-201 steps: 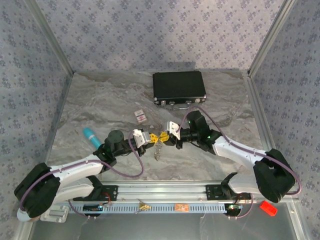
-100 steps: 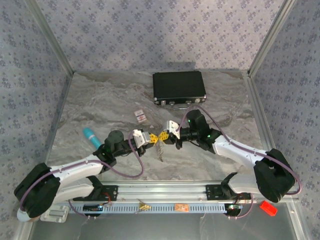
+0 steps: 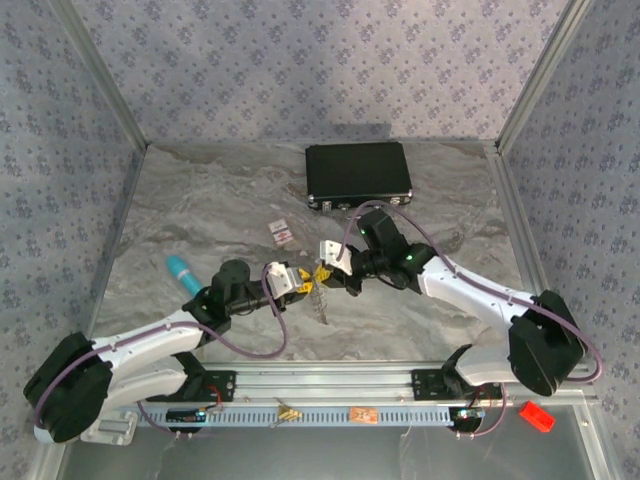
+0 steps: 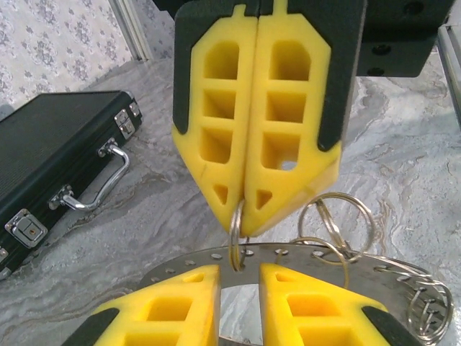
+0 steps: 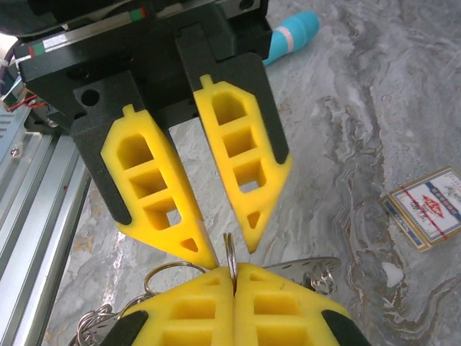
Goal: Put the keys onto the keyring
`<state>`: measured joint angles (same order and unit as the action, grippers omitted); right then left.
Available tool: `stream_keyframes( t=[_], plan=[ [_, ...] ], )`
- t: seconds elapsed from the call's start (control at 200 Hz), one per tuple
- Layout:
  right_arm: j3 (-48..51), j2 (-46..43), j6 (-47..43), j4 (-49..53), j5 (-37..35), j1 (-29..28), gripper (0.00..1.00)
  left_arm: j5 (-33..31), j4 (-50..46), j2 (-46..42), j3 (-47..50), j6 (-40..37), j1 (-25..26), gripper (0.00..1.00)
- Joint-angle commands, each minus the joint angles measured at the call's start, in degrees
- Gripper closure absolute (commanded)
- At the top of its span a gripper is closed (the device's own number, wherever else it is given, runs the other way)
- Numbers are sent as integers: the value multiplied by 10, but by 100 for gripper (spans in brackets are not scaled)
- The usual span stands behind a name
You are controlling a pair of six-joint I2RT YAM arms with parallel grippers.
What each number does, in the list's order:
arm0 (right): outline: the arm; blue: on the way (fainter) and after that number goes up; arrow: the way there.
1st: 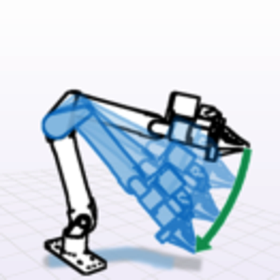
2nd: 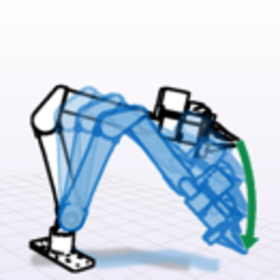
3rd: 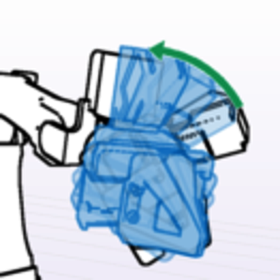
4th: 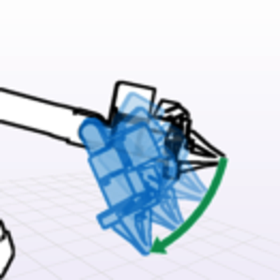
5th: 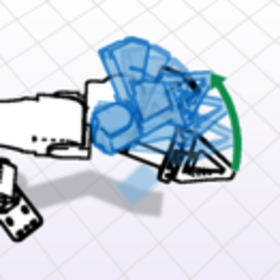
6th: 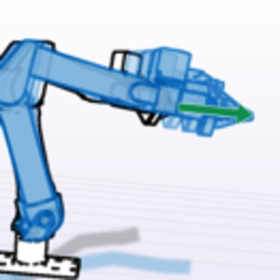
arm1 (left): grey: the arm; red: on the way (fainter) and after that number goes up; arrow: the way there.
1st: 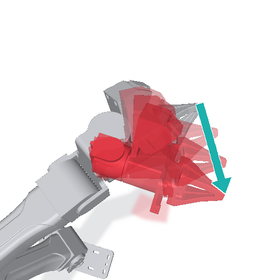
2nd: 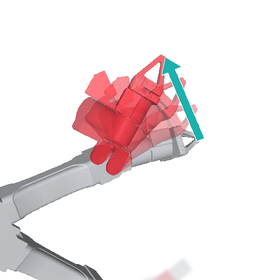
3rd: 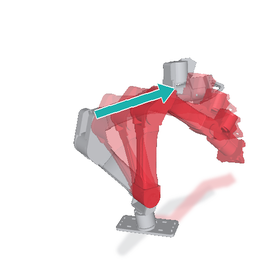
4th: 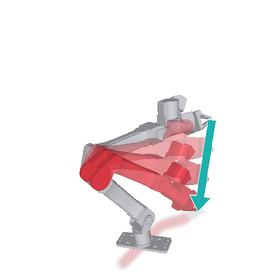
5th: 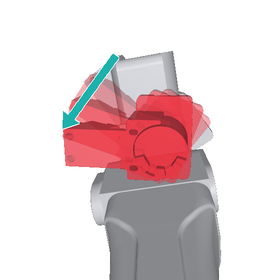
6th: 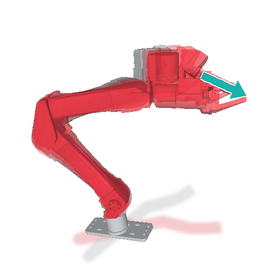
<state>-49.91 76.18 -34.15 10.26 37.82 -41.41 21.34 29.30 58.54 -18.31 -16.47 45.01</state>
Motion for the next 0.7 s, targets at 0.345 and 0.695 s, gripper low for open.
stream_keyframes(
  t=[0.345, 0.695],
  plan=[
    [-83, 39, -60, 129, -86, -42, 100, -1, -33, -8, -26, -16, -2, 80],
    [-92, 28, -67, 137, -85, -53, 96, 14, -9, -14, -20, -2, -4, 98]
  ],
)
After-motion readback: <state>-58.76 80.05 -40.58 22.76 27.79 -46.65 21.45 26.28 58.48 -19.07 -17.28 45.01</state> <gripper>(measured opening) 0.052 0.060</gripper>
